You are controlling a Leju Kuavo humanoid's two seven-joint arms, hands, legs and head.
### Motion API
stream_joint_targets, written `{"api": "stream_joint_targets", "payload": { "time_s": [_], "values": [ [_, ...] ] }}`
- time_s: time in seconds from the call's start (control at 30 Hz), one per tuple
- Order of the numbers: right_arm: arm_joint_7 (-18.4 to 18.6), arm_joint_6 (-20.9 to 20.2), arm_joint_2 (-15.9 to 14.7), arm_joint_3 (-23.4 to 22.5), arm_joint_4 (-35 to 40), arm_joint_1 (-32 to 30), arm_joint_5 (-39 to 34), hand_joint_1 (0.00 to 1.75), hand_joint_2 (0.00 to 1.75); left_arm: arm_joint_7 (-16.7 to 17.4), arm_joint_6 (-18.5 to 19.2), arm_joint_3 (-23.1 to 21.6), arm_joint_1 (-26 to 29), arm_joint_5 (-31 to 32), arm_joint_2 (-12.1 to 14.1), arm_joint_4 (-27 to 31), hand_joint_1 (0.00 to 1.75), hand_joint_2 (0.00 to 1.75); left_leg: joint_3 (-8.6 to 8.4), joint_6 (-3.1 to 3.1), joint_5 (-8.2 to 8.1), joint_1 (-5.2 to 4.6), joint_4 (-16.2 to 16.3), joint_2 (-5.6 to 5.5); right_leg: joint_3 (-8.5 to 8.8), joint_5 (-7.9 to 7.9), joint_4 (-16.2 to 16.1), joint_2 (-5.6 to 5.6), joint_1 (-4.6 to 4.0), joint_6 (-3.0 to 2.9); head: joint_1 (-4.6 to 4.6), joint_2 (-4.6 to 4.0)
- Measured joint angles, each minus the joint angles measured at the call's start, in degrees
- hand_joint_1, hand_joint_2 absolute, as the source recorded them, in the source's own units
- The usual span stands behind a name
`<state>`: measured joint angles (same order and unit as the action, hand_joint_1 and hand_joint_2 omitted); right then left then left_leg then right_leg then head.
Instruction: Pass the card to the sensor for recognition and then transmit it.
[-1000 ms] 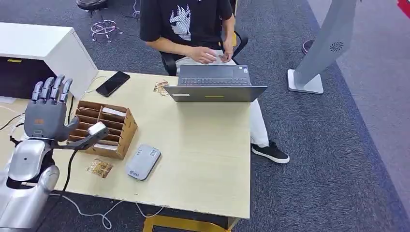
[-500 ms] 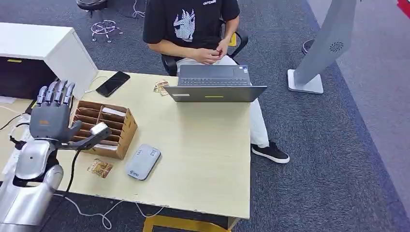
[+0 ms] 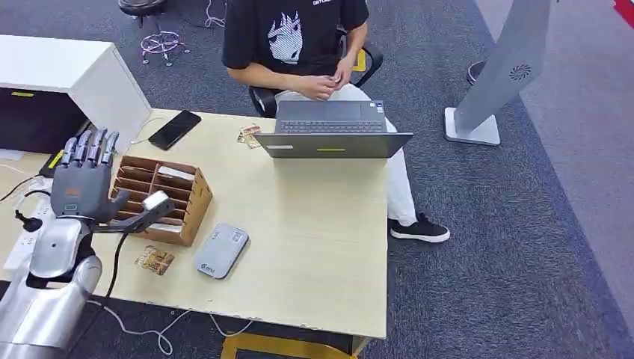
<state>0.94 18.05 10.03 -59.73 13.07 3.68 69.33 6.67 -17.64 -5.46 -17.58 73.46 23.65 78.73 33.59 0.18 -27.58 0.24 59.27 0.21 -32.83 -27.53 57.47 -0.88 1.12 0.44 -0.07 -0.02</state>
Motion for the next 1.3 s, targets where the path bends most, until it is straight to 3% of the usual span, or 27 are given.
{"api": "stream_joint_targets", "payload": {
  "time_s": [0.93,1.3],
  "values": [
    [0.2,0.5,0.3,-0.1,0.0,0.1,1.1,0.00,1.75,-0.2,-1.7,-0.1,-0.9,-0.1,-2.3,-3.2,0.00,1.75,0.00,0.00,0.00,0.00,0.0,0.00,0.00,0.00,0.0,0.00,0.00,0.00,-0.02,0.02],
    [0.3,0.5,0.4,-0.1,-0.1,0.2,1.4,0.00,1.75,-1.4,-6.0,-0.1,-1.9,-0.7,-3.6,-5.4,0.00,1.75,0.00,0.00,0.00,0.00,0.0,0.00,0.00,0.00,0.0,0.01,0.00,0.00,-0.02,0.02]
  ]
}}
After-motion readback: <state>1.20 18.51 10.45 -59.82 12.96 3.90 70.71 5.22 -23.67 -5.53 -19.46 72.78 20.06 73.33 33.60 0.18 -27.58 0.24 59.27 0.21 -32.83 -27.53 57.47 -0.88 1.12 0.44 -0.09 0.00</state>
